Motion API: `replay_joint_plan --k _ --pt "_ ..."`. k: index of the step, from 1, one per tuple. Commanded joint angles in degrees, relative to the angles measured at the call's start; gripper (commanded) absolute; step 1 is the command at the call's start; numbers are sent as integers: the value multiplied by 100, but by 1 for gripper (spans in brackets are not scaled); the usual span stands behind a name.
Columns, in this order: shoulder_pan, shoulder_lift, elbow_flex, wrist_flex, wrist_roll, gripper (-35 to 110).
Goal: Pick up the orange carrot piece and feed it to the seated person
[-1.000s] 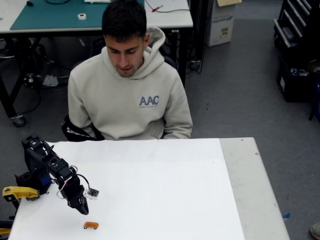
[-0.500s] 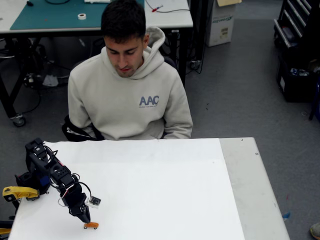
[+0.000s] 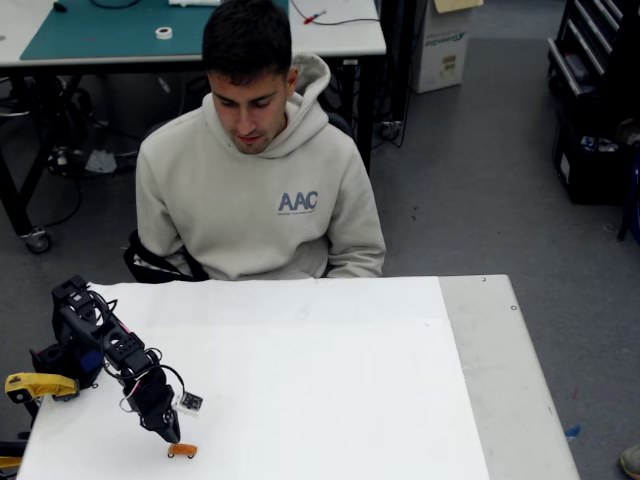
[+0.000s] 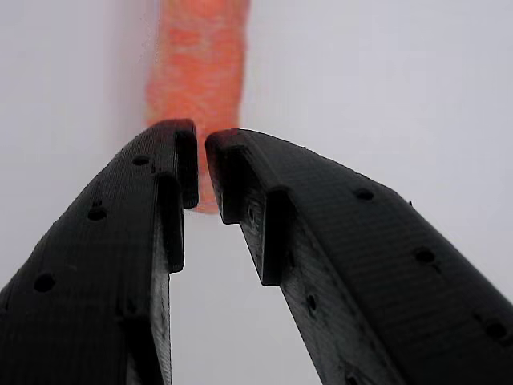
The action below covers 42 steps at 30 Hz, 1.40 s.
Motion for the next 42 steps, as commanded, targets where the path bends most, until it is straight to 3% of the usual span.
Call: replay_joint_plan --k 1,13,24,42 --pt "88 176 -35 18 -53 -3" --pt "44 343 -105 26 -114 -1" --pt "9 624 -9 44 -114 21" --pt "53 -70 -70 -35 -114 20"
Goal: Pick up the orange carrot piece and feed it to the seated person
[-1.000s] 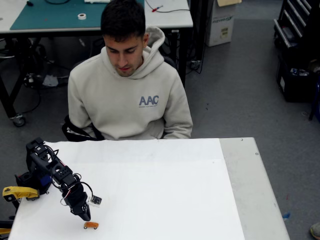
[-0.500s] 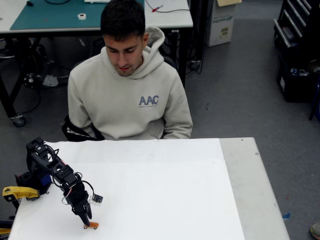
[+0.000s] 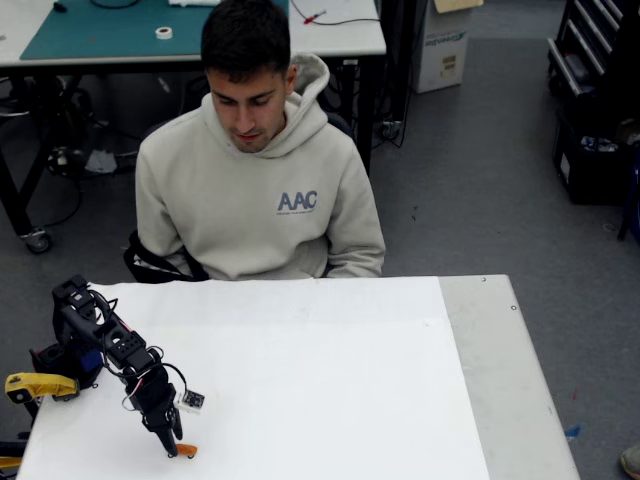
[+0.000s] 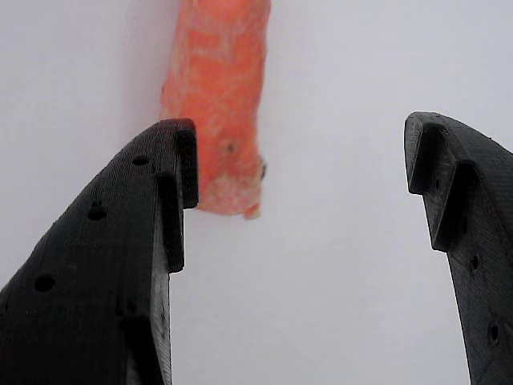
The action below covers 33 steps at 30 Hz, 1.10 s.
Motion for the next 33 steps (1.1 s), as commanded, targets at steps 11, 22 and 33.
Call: replay_joint_plan --k 11,22,33 --pt "88 -334 -70 -44 -123 20" --pt "105 -457 -18 -44 -123 10" --pt "105 -589 -18 -44 -123 -3"
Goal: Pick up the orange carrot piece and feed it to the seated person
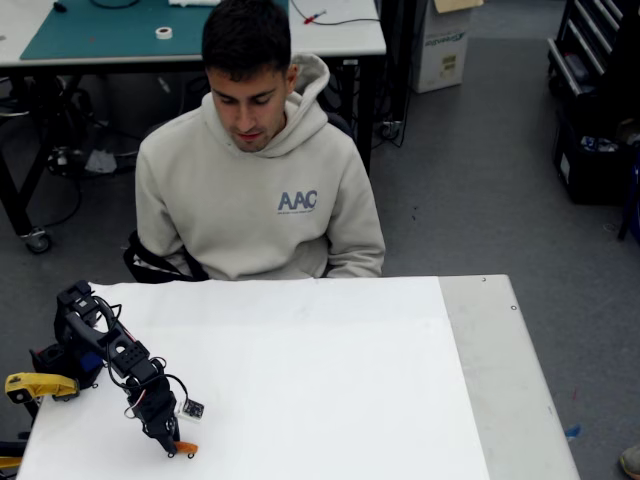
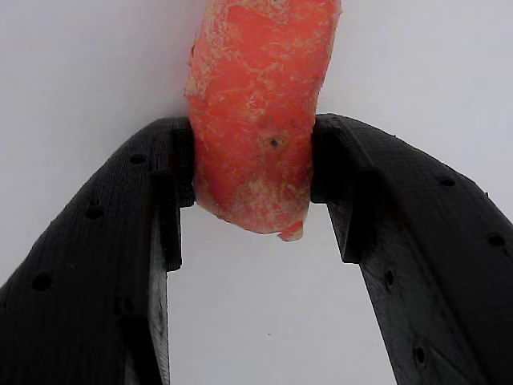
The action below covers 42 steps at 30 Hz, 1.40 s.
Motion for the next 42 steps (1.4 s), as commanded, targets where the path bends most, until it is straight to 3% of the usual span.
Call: replay_joint_plan --k 1,20,42 --pt "88 26 9 -44 -123 -3" --pt "-580 1002 -1310 -53 -141 -3" --pt "-3902 1354 -4482 -53 -158 -3"
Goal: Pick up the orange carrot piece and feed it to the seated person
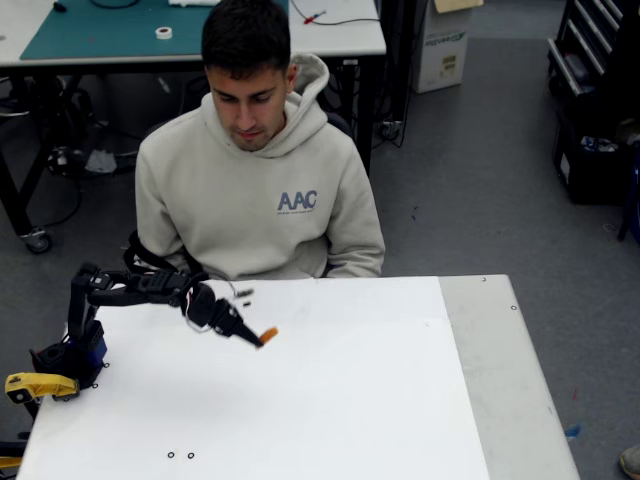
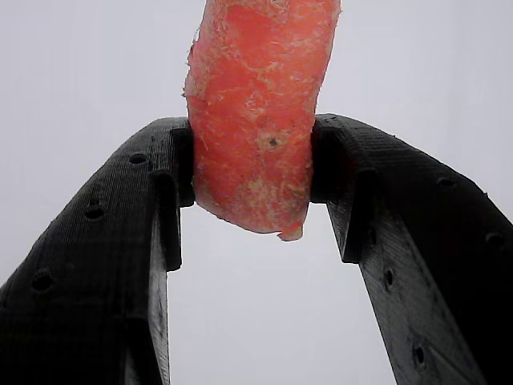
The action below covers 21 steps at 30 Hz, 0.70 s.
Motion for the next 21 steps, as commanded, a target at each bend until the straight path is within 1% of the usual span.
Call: replay_joint_plan --k 1,5,15,21 --pt "-448 659 -1143 -53 -18 -3" --pt "-967 229 -1854 -53 -343 -3" --pt "-1881 -1002 -3700 -44 -2118 -3" --pt "-2435 -1854 -5212 -44 -2848 -3"
